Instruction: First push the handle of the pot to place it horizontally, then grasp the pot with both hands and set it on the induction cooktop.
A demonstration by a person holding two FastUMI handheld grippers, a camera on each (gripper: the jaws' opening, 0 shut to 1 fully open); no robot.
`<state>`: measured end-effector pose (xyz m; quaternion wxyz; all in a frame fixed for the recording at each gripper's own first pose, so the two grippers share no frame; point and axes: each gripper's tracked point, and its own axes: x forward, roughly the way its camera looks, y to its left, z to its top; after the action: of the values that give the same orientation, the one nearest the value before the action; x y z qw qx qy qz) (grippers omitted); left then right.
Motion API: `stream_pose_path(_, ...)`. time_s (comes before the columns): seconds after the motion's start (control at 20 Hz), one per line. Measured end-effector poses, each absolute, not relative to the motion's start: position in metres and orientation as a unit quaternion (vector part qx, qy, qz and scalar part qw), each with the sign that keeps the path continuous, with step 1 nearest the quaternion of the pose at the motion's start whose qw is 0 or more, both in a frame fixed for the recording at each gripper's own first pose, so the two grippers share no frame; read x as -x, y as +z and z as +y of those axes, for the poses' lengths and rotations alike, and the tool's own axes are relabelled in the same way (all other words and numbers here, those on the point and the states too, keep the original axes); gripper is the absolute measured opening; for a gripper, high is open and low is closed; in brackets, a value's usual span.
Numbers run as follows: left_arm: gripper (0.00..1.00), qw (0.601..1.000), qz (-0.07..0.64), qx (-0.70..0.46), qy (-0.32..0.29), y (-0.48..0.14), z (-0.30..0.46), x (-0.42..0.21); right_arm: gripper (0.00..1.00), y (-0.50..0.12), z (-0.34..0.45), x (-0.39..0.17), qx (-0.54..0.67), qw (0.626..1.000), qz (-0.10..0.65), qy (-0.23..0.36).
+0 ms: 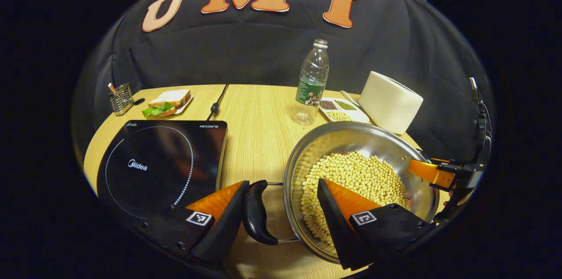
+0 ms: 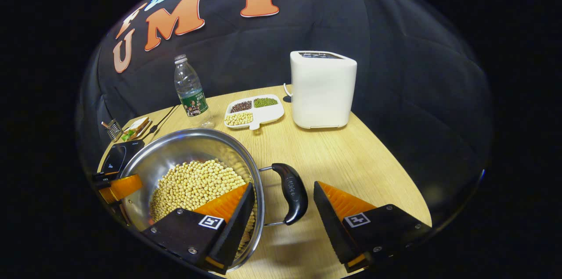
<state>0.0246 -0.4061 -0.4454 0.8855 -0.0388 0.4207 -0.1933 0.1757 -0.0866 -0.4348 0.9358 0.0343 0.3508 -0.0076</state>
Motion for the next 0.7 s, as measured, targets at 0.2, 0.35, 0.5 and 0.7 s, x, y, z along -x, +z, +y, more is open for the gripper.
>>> stream_pose_path(0.2, 0.83, 0.886, 0.428, 0.036, -0.175, -0.460, -0.398, -0.033, 0.68, -0.438, -0.079, -0.178, -0.053, 0.933, 0.356, 0.000)
stream_pose_path(0.35, 0.71, 0.888, 0.425, 0.035, -0.174, -0.460, -0.397, -0.035, 0.63, -0.437, -0.078, -0.176, -0.066, 0.929, 0.363, -0.005)
stream_pose_path(0.5, 0.67, 0.885, 0.432, 0.044, -0.168, -0.460, -0.397, -0.034, 0.57, -0.437, -0.077, -0.173, -0.084, 0.926, 0.368, -0.013)
stream_pose_path(0.7, 0.65, 0.886, 0.426, 0.047, -0.175, -0.451, -0.392, -0.033, 0.55, -0.422, -0.079, -0.169, -0.093, 0.931, 0.353, -0.022)
